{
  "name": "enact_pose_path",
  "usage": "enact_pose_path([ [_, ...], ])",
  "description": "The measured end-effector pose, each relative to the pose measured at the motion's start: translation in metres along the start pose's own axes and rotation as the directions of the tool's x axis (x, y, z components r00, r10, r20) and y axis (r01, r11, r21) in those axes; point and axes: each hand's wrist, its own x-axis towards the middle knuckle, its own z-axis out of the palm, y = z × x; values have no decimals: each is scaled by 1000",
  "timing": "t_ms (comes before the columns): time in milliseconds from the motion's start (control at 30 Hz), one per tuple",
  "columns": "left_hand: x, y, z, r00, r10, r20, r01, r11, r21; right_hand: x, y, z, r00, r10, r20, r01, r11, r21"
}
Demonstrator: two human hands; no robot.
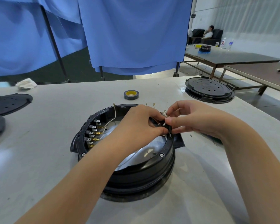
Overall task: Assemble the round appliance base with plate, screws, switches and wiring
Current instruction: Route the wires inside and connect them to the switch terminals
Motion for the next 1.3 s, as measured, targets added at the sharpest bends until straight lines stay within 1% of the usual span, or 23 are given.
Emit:
enact_pose_path([
  [167, 0, 1, 0, 1000, -22, -19, 22, 1000, -3, 0, 1, 0, 1000, 2, 7, -2, 1000, -4],
  [367, -3, 0, 0, 1000, -27, -4, 27, 1000, 2, -1, -1, -1, 1000, -12, 12, 13, 999, -35],
  [600, -8, 6, -1, 990, -69, 126, 63, 997, 55, -3, -1, 0, 999, -33, -9, 32, 992, -120],
  [1033, -9, 7, -2, 991, -44, 130, 33, 996, 86, -3, -1, -2, 1000, 6, 15, -4, 993, -121],
  [1100, -9, 8, -2, 991, -42, 126, 30, 995, 97, -3, 0, -3, 999, 31, 23, -29, 994, -107],
  [1200, -9, 9, -2, 992, -48, 117, 37, 995, 97, 0, 0, -3, 992, 119, 30, -117, 992, -56],
  [1300, -8, 10, -1, 993, -52, 107, 40, 993, 114, 0, -2, -4, 979, 184, 85, -182, 983, -34],
])
